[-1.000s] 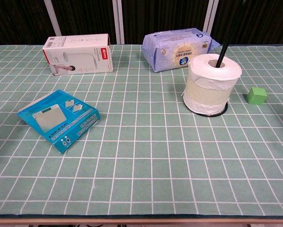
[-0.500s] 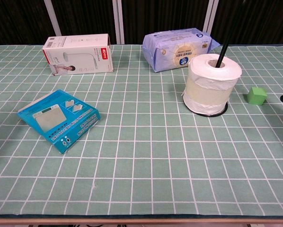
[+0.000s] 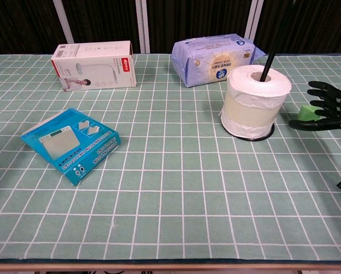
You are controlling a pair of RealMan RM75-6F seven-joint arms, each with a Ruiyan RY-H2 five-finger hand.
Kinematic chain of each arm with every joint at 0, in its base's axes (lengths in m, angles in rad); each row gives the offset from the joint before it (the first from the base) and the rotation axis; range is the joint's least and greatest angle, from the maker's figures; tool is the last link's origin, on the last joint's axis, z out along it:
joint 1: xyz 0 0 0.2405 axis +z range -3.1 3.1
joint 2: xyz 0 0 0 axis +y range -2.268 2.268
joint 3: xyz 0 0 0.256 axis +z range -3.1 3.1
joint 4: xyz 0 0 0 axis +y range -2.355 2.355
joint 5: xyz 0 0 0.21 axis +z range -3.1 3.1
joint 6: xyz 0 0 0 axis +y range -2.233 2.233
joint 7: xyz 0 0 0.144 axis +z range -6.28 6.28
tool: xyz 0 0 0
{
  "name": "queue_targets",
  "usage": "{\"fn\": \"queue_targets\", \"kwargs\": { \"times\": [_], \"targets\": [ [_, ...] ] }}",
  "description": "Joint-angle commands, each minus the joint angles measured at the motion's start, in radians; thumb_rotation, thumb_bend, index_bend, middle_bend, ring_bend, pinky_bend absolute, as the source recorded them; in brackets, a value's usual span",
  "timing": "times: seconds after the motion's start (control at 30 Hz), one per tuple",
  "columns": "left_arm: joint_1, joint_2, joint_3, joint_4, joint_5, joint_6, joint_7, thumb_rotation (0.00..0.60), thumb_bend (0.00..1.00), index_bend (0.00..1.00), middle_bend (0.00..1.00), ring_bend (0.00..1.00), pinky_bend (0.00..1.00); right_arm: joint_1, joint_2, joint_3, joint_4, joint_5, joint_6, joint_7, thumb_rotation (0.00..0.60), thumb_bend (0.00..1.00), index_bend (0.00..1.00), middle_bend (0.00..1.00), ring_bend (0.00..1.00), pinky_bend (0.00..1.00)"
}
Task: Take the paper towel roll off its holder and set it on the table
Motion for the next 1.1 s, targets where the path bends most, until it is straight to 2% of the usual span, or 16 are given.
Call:
{"fn": "queue_targets", "kwargs": {
  "times": [0.03,0.57,1.1],
  "targets": [
    [-0.001,-0.001,-0.001,0.0,-0.002,-0.001,0.001,0.6,0.24,0.06,0.0,0.0,0.0,0.016,-0.018,0.011,0.012,0.006,-0.016,0.007,0.6,0.0,0.0,0.0,0.0,0.0],
    [-0.007,-0.004,-0.003,0.002,-0.014,-0.015,0.009,0.6,0.24,0.06,0.0,0.0,0.0,0.105,-0.101,0.076,0.052,0.097,-0.123,-0.057,0.6,0.0,0.0,0.0,0.0,0.0],
    [-0.012,-0.006,-0.006,0.004,-0.024,-0.022,0.01,0.6,0.24,0.06,0.0,0.0,0.0,0.164,-0.157,0.128,0.114,0.133,-0.153,-0.094,0.6,0.0,0.0,0.0,0.0,0.0]
  ]
}}
